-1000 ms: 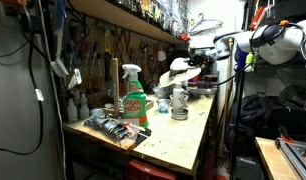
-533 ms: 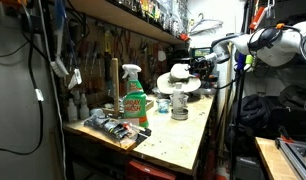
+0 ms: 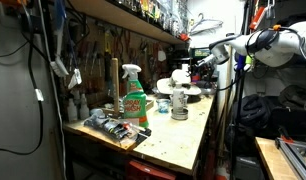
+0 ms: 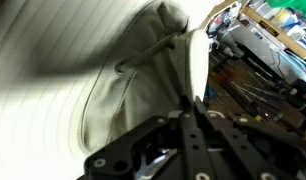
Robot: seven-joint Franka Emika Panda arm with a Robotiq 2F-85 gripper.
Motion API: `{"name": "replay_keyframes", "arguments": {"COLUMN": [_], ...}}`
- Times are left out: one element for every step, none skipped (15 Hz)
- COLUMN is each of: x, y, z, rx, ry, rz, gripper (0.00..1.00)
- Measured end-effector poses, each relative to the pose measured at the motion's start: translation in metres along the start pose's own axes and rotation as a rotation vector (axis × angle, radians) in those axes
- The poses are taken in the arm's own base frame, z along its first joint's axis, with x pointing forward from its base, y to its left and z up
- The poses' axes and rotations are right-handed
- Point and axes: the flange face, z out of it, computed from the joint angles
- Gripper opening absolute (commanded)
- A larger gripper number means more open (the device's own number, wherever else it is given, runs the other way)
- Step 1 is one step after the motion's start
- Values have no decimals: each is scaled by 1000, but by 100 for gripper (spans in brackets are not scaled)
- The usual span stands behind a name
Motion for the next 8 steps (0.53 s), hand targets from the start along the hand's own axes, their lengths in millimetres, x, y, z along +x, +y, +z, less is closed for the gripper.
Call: {"name": "replay_keyframes", "arguments": {"x": [0,1,2,4,7,11,14,19], "y": [1,2,1,-1,-3,-6,-11,-17], "z": [0,-1,-3,-7,-12,-19,-27,-35], "rx": [-13,-20,-26,-32,-41,-51,-61,-70], "ry": [-1,-2,1,5,12,19,24,27], "rz": [1,0,-3,-8,-15,-23,-33,-44], "gripper": [44,52,59,68,74,83,89,99]}}
